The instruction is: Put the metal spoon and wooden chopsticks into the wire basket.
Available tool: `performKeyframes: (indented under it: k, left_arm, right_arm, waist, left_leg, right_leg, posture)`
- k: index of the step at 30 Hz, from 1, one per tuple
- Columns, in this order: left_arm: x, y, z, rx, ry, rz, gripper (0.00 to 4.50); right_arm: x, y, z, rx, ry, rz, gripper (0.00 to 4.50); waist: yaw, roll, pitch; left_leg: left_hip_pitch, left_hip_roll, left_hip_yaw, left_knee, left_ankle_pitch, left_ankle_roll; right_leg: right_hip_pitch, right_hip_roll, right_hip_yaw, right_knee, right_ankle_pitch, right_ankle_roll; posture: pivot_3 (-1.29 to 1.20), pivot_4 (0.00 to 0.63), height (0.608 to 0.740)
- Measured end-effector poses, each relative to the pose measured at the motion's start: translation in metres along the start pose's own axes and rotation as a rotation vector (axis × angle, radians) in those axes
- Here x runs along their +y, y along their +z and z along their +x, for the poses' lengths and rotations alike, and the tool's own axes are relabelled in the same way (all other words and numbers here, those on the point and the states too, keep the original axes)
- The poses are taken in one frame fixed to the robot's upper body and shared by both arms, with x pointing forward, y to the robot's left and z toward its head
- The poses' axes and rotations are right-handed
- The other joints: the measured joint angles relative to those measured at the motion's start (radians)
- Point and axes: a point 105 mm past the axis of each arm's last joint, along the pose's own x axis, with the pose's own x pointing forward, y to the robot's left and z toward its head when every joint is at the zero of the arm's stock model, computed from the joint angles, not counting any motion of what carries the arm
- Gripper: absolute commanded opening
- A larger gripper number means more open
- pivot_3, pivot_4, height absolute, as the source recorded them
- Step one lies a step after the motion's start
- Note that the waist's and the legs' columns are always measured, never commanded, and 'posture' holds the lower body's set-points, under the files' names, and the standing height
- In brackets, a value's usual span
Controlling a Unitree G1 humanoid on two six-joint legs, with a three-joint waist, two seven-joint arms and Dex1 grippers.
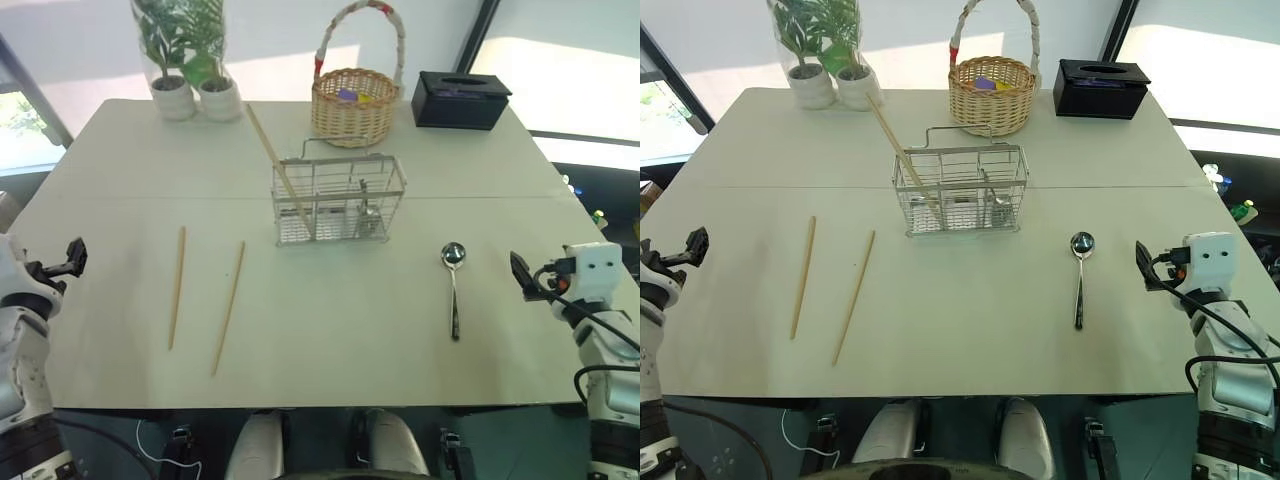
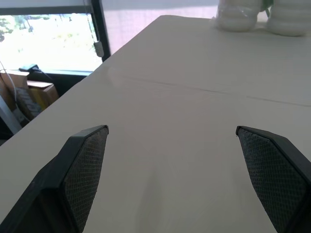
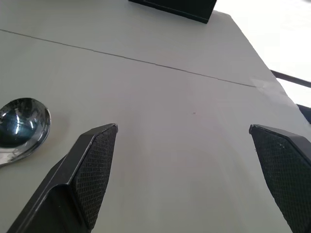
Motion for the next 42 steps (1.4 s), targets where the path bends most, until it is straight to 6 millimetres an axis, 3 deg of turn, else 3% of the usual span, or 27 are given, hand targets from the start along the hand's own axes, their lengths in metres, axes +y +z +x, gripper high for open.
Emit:
performKeyframes:
  k: [5, 8, 10, 13, 15, 17, 20, 23, 32, 38, 40, 42]
  left_arm:
    - [-0.008, 0.01, 0.005, 0.008, -0.058, -0.005, 4.45]
    - [-0.031, 0.049, 0.013, -0.029, -0.209, -0.032, 4.45]
    - [-0.063, 0.085, 0.01, -0.092, -0.389, -0.008, 4.45]
    - [-0.138, 0.124, -0.019, -0.144, -0.822, 0.11, 4.45]
    - [-0.177, 0.126, -0.048, -0.13, -1.085, 0.186, 4.45]
    - [-0.196, 0.113, -0.066, -0.069, -1.26, 0.225, 4.45]
    - [-0.207, 0.093, -0.084, 0.048, -1.451, 0.261, 4.45]
    - [-0.216, 0.085, -0.096, 0.097, -1.583, 0.292, 4.45]
    - [-0.23, 0.071, -0.097, 0.132, -1.694, 0.337, 4.45]
    - [-0.233, 0.079, -0.098, 0.108, -1.713, 0.356, 4.45]
    - [-0.232, 0.078, -0.098, 0.11, -1.713, 0.359, 4.5]
    - [-0.232, 0.078, -0.099, 0.114, -1.716, 0.358, 4.5]
  right_arm:
    - [0.002, 0.018, 0.0, -0.014, 0.012, -0.002, 4.5]
    - [0.009, 0.031, 0.002, -0.008, 0.039, 0.032, 4.5]
    - [0.012, 0.047, 0.006, -0.008, 0.049, 0.048, 4.5]
    - [0.024, 0.069, 0.01, 0.053, 0.062, 0.084, 4.5]
    - [0.04, 0.072, 0.01, 0.119, 0.095, 0.098, 4.5]
    - [0.051, 0.061, 0.007, 0.218, 0.105, 0.125, 4.5]
    - [0.065, 0.043, 0.001, 0.354, 0.121, 0.16, 4.5]
    - [0.076, 0.04, 0.0, 0.427, 0.131, 0.213, 4.5]
    - [0.102, 0.024, -0.007, 0.563, 0.178, 0.312, 4.5]
    - [0.114, 0.006, -0.017, 0.623, 0.194, 0.308, 4.5]
    - [0.117, 0.001, -0.02, 0.64, 0.201, 0.291, 4.0]
    - [0.116, -0.001, -0.023, 0.651, 0.2, 0.262, 3.22]
  waist:
    - [0.001, 0.0, 0.0]
    - [0.004, -0.002, 0.001]
    - [0.003, 0.0, 0.002]
    - [0.0, 0.0, 0.002]
    - [-0.001, 0.002, 0.001]
    - [-0.002, 0.002, 0.001]
    - [-0.001, 0.002, 0.001]
    - [-0.001, 0.002, 0.001]
    - [0.001, 0.0, 0.001]
    - [-0.004, 0.001, 0.001]
    - [-0.005, 0.001, 0.001]
    - [-0.004, -0.001, 0.0]
  left_leg:
    - [0.0, 0.0, 0.0, 0.0, 0.0, 0.0]
    - [-0.001, 0.0, -0.002, 0.002, 0.0, 0.0]
    - [-0.001, 0.0, -0.001, 0.002, 0.0, 0.0]
    - [-0.001, 0.0, 0.001, 0.002, 0.0, 0.0]
    - [0.0, -0.001, 0.003, 0.0, 0.0, 0.0]
    - [0.0, -0.001, 0.004, -0.006, 0.0, 0.0]
    - [0.0, 0.0, 0.003, -0.012, 0.001, 0.0]
    - [0.0, 0.0, 0.002, -0.012, 0.001, 0.0]
    - [0.0, 0.0, 0.001, -0.011, 0.001, -0.001]
    - [0.0, 0.0, 0.002, -0.012, 0.001, -0.001]
    - [0.0, 0.0, 0.001, -0.012, 0.001, -0.001]
    - [0.0, 0.0, 0.001, -0.011, 0.001, -0.001]
  right_leg:
    - [0.0, 0.0, 0.0, 0.001, 0.0, 0.0]
    - [0.0, 0.0, 0.0, 0.001, 0.0, 0.0]
    - [0.0, 0.0, 0.001, 0.0, 0.0, 0.0]
    - [0.0, 0.0, 0.002, -0.002, 0.001, -0.001]
    - [0.0, 0.0, 0.003, -0.003, 0.001, -0.002]
    - [0.0, 0.0, 0.004, -0.002, 0.001, -0.001]
    - [-0.003, 0.003, 0.004, -0.001, 0.003, 0.002]
    - [-0.003, 0.004, 0.004, -0.001, 0.003, 0.002]
    - [-0.002, 0.004, 0.005, -0.003, 0.001, -0.001]
    - [-0.002, 0.005, 0.006, -0.002, 0.003, 0.002]
    - [-0.002, 0.005, 0.006, -0.002, 0.003, 0.002]
    - [-0.002, 0.005, 0.006, -0.002, 0.003, 0.002]
  posture:
    - [0.0, 0.15, 0.712]
    - [0.0, 0.15, 0.712]
    - [0.0, 0.15, 0.712]
    - [0.0, 0.15, 0.712]
    - [0.0, 0.15, 0.712]
    - [0.0, 0.15, 0.712]
    - [0.0, 0.15, 0.712]
    - [0.0, 0.15, 0.712]
    - [0.0, 0.15, 0.712]
    - [0.0, 0.15, 0.712]
    - [0.0, 0.15, 0.712]
    - [0.0, 0.15, 0.712]
